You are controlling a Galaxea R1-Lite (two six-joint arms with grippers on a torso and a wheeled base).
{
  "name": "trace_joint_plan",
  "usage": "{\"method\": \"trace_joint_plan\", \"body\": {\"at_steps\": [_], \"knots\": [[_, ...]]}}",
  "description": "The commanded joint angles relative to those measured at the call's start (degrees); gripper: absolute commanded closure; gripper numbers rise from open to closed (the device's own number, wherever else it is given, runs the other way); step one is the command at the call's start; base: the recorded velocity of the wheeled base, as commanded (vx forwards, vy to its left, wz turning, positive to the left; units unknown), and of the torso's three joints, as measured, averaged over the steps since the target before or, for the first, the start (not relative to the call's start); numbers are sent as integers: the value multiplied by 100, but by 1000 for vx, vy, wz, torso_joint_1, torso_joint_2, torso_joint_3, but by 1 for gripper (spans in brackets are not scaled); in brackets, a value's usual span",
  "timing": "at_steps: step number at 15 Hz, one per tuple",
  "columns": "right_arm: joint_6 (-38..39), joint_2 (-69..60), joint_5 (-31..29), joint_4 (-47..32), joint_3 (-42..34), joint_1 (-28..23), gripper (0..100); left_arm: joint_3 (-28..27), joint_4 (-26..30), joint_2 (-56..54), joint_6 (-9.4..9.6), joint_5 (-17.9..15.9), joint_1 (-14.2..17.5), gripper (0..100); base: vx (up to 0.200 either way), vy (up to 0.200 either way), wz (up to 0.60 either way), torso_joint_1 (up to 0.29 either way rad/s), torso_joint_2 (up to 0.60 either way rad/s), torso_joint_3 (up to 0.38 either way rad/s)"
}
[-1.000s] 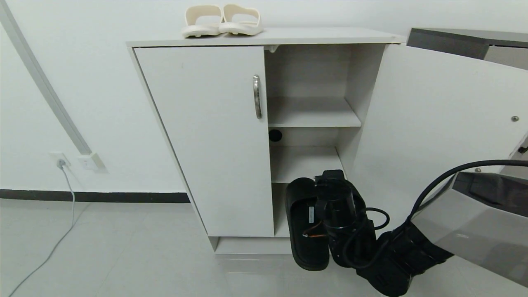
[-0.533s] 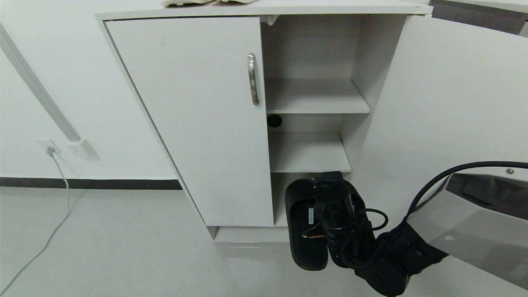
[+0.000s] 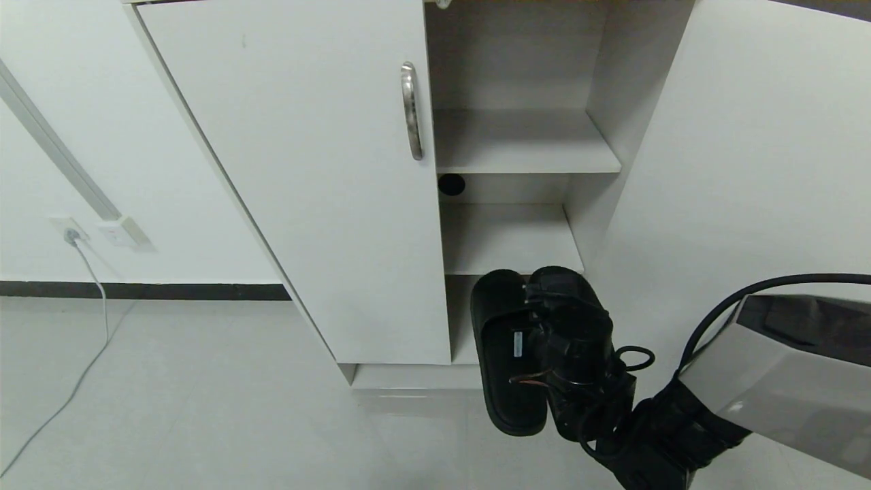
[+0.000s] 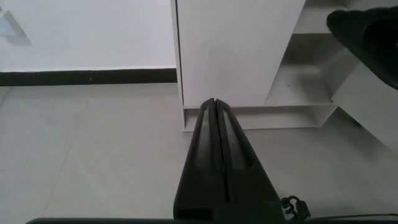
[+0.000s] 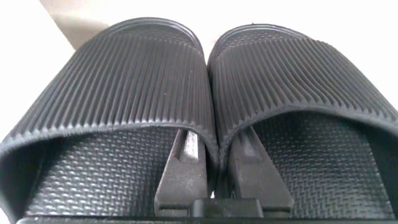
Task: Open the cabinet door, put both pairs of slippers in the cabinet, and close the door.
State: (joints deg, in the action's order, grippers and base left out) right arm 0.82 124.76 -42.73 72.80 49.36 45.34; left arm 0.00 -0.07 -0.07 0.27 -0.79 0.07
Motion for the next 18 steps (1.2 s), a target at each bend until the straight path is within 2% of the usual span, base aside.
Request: {"method": "trace_joint_plan", "body": {"at_steps": [1,8,18], "knots": [[-222,-39,1,314,-331,-25,100,0,-1,7,0,0,1,100,0,0,0,0,0,0],[-196,-145,-34,463,-858,-262,100,0,-1,7,-9,0,1,100,0,0,0,0,0,0],[-222,-241,-43,437,-1051,-438,100,0,-1,7,-18,9,10,100,0,0,0,0,0,0]]}}
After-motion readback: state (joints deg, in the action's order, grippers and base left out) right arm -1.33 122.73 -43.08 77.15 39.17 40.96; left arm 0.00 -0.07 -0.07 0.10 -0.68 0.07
